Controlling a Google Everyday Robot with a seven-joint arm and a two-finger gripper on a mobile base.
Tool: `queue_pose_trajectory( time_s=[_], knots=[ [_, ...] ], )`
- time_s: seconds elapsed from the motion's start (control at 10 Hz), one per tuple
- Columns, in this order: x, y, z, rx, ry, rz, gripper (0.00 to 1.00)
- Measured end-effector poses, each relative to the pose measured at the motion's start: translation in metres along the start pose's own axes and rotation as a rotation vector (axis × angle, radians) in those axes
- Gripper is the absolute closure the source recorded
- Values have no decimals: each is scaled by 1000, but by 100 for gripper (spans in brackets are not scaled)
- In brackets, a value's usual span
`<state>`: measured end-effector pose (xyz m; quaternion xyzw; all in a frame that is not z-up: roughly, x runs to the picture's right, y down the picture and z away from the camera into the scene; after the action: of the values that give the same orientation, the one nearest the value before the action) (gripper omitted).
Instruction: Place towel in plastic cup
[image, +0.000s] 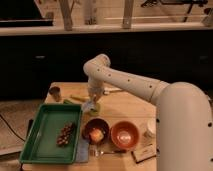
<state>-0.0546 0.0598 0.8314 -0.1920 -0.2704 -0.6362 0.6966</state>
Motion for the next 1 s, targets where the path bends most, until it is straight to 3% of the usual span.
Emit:
queue_pose_trajectory(
  time_s=[1.0],
  knots=[
    [7, 4, 0, 15, -30, -18, 20]
  ],
)
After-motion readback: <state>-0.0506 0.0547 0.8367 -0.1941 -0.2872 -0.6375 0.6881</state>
